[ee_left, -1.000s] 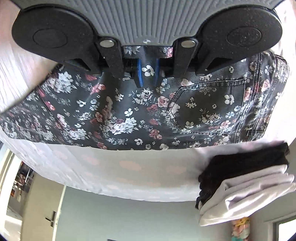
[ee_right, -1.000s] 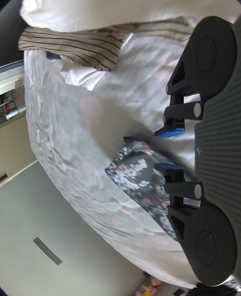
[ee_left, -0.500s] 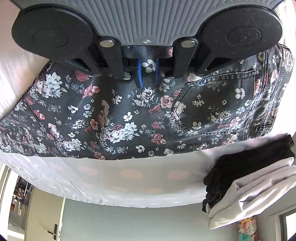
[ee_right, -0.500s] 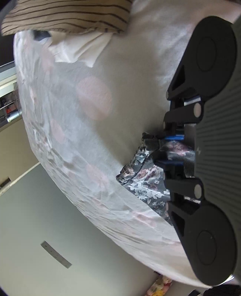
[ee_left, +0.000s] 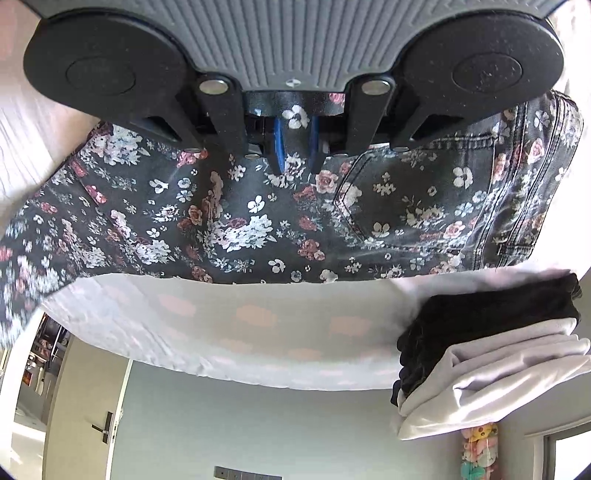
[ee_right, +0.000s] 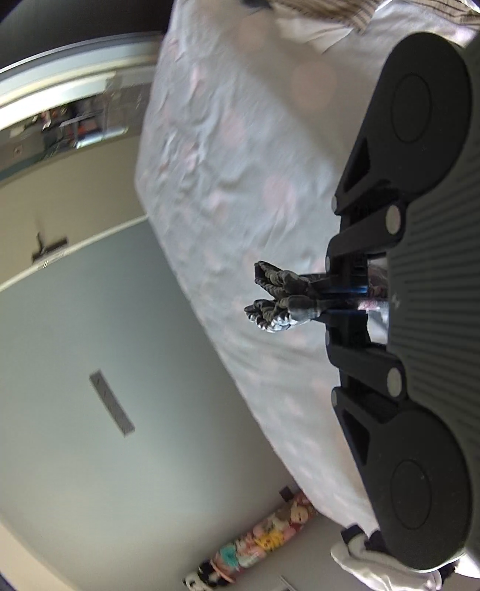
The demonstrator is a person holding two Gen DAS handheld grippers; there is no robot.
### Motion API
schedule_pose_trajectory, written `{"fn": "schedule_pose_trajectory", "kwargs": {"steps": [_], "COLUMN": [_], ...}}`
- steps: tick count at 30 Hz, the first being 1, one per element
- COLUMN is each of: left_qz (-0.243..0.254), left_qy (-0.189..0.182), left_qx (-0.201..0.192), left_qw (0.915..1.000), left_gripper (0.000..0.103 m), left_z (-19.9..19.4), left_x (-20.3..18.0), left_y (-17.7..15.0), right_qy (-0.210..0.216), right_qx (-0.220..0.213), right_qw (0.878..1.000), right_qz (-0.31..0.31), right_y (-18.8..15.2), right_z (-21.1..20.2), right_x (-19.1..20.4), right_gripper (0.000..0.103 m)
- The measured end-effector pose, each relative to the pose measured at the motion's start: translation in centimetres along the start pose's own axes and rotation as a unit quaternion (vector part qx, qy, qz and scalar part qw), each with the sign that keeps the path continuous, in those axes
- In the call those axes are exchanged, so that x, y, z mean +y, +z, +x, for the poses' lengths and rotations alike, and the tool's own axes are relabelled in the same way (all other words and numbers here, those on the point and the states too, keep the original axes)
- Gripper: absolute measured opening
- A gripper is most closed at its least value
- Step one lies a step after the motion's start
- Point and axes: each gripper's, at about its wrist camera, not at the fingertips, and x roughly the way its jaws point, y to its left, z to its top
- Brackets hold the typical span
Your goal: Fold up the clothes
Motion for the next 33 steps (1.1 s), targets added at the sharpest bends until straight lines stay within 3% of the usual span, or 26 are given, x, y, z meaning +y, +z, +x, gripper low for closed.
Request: {"fn": "schedule_pose_trajectory", "kwargs": {"steps": [7,14,23,31,33], "left_qz": [-0.049,-0.086,-0.092,-0.091,-0.089], "left_qy": [-0.007,-0.03,-0.044,-0.046,-0.046], "left_qx": [-0.002,-0.018,-0.028,-0.023,-0.022], "left_qw": [0.9988,0.9957,0.9944,0.9945,0.9947], "left_gripper": [0.016,0.016,0.016,0.016,0.016], "left_z": [-0.8,-2.0,-2.2,-1.5,-1.4], "left_x": [2.4,3.9,4.1,3.9,3.8], "left_y": [0.0,0.2,0.4,0.7,0.7], "right_qy": [0.044,0.048,0.056,0.063,0.065], "right_qx": [0.001,0.052,0.131,0.226,0.25], "right_qw": [0.997,0.987,0.972,0.938,0.928], "right_qz": [-0.068,-0.147,-0.187,-0.256,-0.268], "right_y": [-0.2,-7.8,-18.4,-25.5,-26.3], "right_z": [-3.0,-1.5,2.9,5.4,5.8], "right_x": [12.5,20.7,23.4,23.2,23.1], "right_gripper": [0.009,0.009,0.009,0.011,0.022]}}
